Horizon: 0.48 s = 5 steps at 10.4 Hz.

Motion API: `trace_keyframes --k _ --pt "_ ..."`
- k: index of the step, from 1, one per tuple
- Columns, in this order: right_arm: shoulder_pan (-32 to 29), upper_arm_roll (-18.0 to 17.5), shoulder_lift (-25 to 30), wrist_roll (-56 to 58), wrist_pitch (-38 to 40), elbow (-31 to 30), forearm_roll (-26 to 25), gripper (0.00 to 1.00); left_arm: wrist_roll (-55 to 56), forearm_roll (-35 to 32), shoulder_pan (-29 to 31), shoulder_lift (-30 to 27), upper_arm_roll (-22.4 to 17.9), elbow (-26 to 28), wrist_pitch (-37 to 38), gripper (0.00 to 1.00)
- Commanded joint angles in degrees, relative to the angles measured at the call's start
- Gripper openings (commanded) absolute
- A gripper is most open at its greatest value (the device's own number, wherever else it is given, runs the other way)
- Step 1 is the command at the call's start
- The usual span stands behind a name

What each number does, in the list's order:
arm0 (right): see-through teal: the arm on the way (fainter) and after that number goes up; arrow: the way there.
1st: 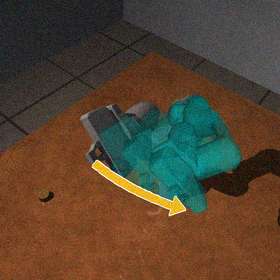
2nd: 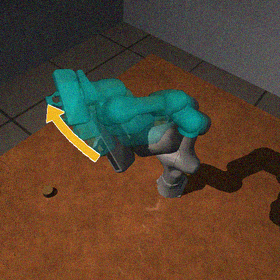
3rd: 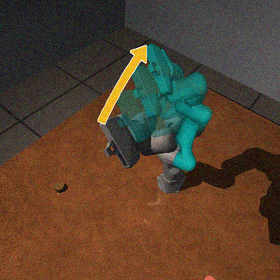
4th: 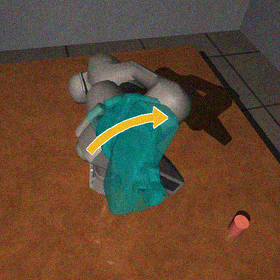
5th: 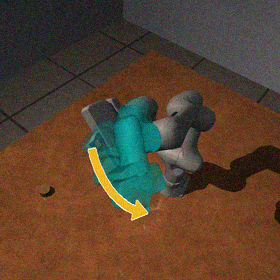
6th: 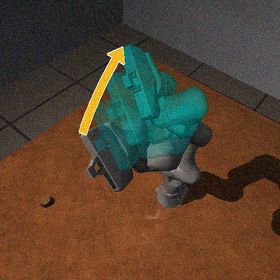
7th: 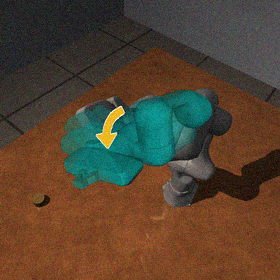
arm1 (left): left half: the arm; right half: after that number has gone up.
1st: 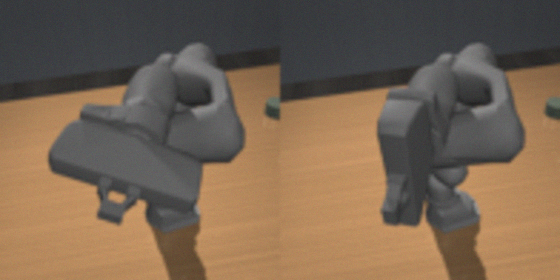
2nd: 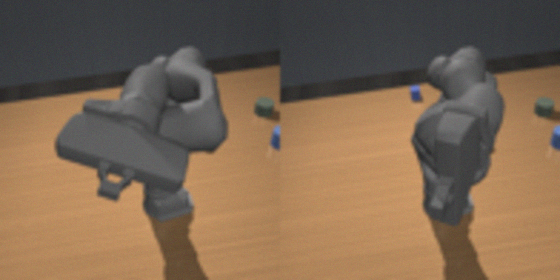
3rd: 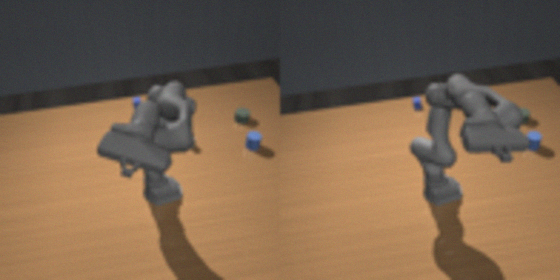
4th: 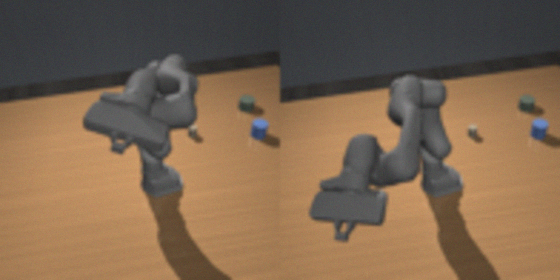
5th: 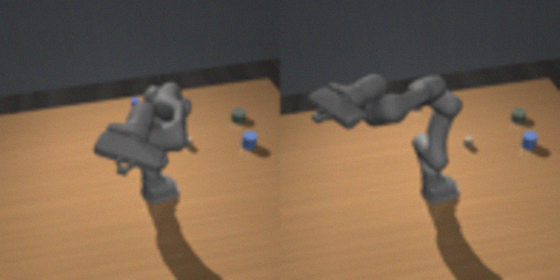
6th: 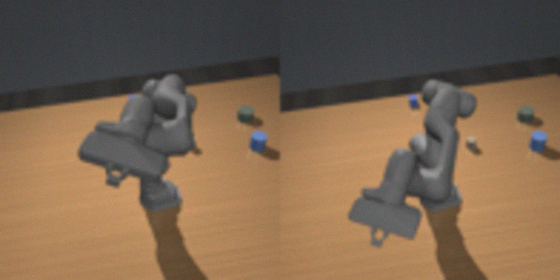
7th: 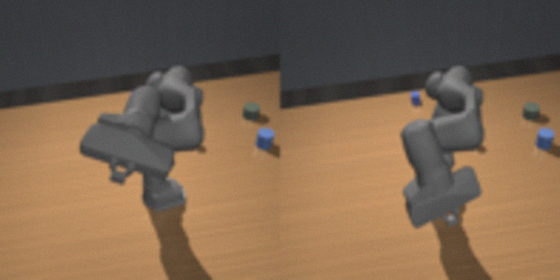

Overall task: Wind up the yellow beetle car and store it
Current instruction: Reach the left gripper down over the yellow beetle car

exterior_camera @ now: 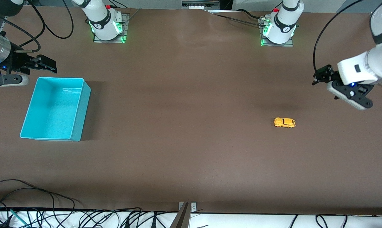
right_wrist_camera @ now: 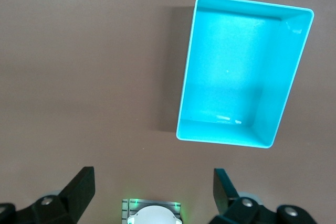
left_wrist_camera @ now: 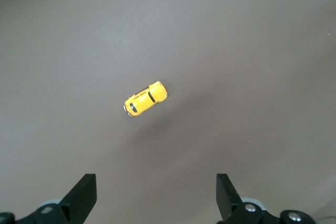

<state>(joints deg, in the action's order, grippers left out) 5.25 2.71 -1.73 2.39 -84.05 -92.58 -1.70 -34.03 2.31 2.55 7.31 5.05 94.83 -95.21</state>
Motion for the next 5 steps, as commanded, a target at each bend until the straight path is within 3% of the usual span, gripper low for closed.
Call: trace_keyframes --k 1,3,5 --pt "-0.3 0.0 0.5 0.2 -0.2 -0.5 1.0 1.00 -10.5 0.7 0.2 6.2 0.1 -0.8 -4.7 1.00" --pt "-0.3 0.0 0.4 0.2 -0.7 -0.5 1.1 1.00 -22.0 0.0 0.1 10.1 0.2 1.6 -10.4 1.00" --pt "-0.2 0.0 0.4 0.2 -0.8 -0.8 1.0 1.00 -27.4 -1.1 0.1 10.4 0.2 8.6 -18.7 1.00"
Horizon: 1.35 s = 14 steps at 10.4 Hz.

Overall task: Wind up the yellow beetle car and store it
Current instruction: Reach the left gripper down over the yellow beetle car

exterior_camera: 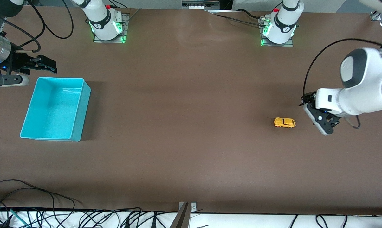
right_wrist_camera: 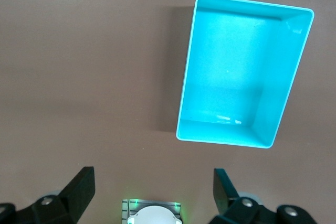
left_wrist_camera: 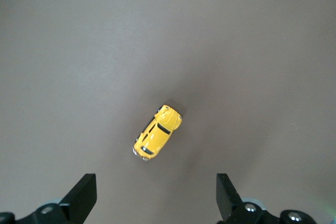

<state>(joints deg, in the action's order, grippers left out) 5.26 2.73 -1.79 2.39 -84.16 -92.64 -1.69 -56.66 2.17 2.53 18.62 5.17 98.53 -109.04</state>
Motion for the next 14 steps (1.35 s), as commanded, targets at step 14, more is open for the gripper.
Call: trace_keyframes --k 14 --pt "-0.3 0.0 0.5 0.2 -1.5 -1.4 1.0 1.00 -29.3 -5.9 0.8 8.0 0.4 20.3 -34.4 1.00"
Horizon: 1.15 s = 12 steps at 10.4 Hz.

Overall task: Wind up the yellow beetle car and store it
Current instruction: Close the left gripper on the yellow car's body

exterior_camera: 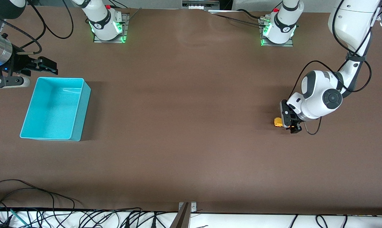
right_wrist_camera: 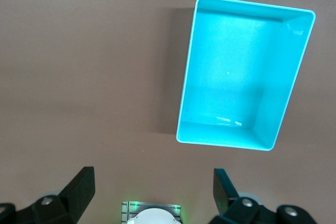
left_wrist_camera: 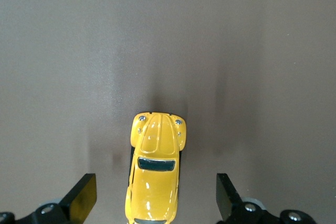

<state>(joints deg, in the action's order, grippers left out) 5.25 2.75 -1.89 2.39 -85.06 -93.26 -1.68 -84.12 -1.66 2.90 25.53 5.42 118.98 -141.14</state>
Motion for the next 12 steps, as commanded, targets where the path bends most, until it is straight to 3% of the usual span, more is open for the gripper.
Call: trace_keyframes --k 1,3,4,6,9,12 --pt "-0.3 0.0 0.6 0.2 -0.6 -0.8 1.1 1.00 -1.8 -3.0 0.5 1.5 0.1 -0.1 -3.0 1.00" --pt "-0.3 0.0 0.6 0.2 -0.6 -0.8 1.0 1.00 -1.8 -3.1 0.6 1.9 0.1 -0.1 -3.1 1.00" --pt "-0.3 0.0 0.6 0.2 -0.6 -0.8 1.0 1.00 -1.8 -3.1 0.6 2.2 0.1 0.0 -3.1 0.90" --pt "-0.3 0.0 0.6 0.2 -0.6 -0.8 1.0 1.00 -1.8 -3.1 1.7 2.3 0.2 0.1 -3.0 0.44" --pt "-0.3 0.0 0.6 0.2 -0.6 -0.8 1.0 1.00 -1.9 -3.1 1.7 2.2 0.2 0.1 -2.6 0.14" --pt "-0.3 0.0 0.6 0.2 -0.6 -0.8 1.0 1.00 -1.9 -3.1 1.7 2.3 0.2 0.1 -2.3 0.11"
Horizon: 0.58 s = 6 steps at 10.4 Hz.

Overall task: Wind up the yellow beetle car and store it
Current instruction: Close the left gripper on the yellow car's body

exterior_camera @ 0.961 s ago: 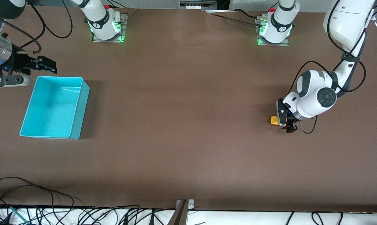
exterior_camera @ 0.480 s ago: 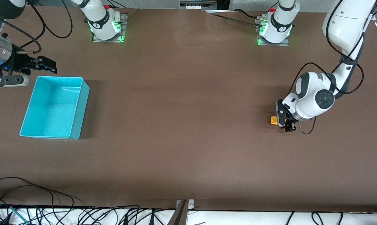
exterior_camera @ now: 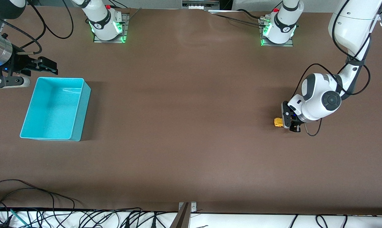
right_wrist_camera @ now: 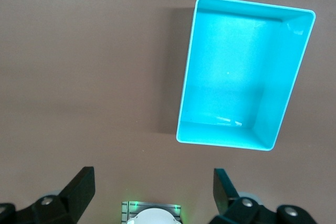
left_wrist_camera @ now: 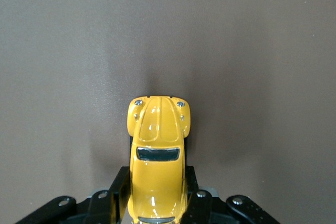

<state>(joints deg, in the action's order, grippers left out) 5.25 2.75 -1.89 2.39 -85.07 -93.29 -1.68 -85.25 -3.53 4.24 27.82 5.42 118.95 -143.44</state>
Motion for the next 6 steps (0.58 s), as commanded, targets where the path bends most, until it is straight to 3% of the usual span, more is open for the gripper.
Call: trace_keyframes --k 1,6 --pt "-0.3 0.0 0.6 0.2 -0.7 -0.8 1.0 1.00 -0.8 -1.2 0.3 0.3 0.2 0.2 0.3 0.12" --pt "-0.2 0.0 0.6 0.2 -0.7 -0.8 1.1 1.00 -1.7 -1.2 3.6 1.3 0.1 -0.3 0.7 0.13"
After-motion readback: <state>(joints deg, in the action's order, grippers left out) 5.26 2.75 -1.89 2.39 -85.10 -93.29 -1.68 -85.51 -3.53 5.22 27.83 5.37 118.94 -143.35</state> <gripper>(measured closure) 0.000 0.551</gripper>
